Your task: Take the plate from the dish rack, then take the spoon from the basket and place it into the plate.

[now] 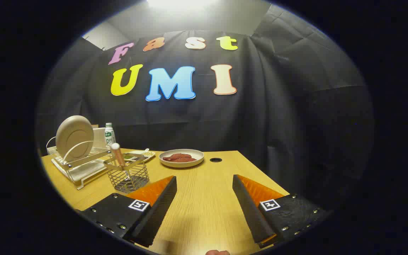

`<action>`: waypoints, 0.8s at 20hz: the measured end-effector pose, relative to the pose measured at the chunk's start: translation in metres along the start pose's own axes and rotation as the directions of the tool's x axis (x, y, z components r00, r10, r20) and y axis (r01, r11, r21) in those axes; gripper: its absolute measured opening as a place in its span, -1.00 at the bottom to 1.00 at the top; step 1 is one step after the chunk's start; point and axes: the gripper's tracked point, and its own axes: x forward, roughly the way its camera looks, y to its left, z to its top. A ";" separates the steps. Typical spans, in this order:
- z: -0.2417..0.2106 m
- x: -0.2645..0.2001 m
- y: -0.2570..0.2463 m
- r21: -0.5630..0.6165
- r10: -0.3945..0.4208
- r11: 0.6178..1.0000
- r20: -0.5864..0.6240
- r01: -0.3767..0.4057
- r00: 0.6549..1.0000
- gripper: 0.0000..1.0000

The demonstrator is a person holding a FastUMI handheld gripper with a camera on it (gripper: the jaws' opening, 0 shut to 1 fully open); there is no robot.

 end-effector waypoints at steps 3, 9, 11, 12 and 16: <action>0.038 0.020 -0.004 -0.028 -0.029 0.999 0.043 0.030 0.999 0.95; 0.146 0.002 0.036 -0.030 -0.029 0.999 0.057 0.030 0.998 0.95; 0.177 -0.008 0.058 -0.024 -0.029 0.999 0.057 0.030 0.998 0.95; 0.191 -0.012 0.069 -0.019 -0.035 0.999 0.058 0.036 0.998 0.95; 0.229 -0.028 0.120 -0.025 -0.035 0.999 0.062 0.036 0.997 0.95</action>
